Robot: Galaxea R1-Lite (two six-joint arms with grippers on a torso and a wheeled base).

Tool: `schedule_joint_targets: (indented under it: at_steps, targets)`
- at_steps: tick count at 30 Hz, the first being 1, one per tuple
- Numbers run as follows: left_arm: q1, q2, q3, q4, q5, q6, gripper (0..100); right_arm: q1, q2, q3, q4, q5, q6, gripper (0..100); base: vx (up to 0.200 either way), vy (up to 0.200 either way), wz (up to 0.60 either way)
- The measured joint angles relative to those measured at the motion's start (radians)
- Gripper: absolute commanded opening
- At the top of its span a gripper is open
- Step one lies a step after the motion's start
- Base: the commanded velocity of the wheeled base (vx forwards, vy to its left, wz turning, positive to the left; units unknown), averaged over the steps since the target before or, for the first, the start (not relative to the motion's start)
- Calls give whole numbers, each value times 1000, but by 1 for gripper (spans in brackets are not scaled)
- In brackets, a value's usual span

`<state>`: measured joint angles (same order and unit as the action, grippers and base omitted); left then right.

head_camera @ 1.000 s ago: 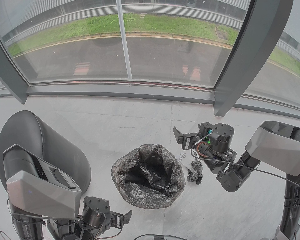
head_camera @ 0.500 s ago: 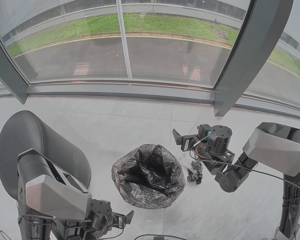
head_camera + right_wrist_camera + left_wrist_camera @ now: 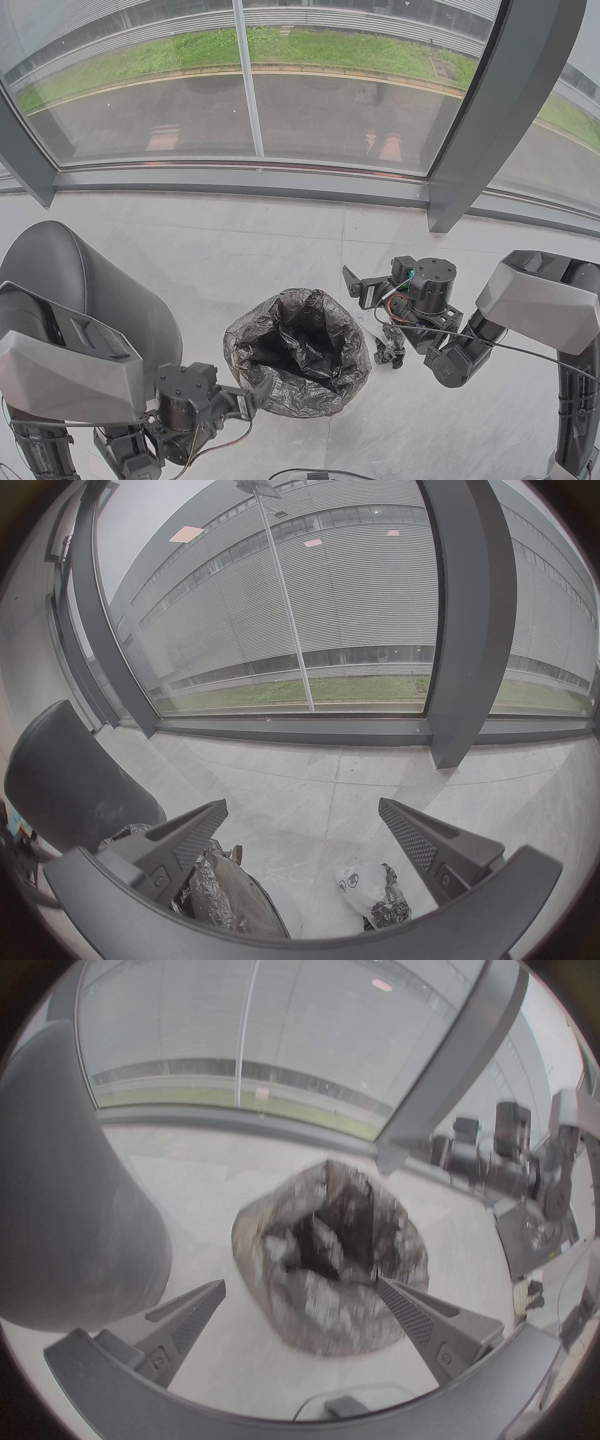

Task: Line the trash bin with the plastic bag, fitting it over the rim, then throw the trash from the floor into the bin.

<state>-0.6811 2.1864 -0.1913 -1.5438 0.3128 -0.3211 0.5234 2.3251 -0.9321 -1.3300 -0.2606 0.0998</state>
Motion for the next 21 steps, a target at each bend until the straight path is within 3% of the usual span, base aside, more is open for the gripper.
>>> schedule_joint_targets:
  at_steps: [7,11,21]
  targets:
    - [61,-40,-221,35,6,17,100,2,23,-7,-2,0,-2,100,0,0,0]
    - [84,-40,-343,130,7,8,100,3,30,-8,-2,0,-3,100,0,0,0]
    - [106,-47,-575,418,-19,-147,100,4,41,-11,-3,0,-3,100,0,0,0]
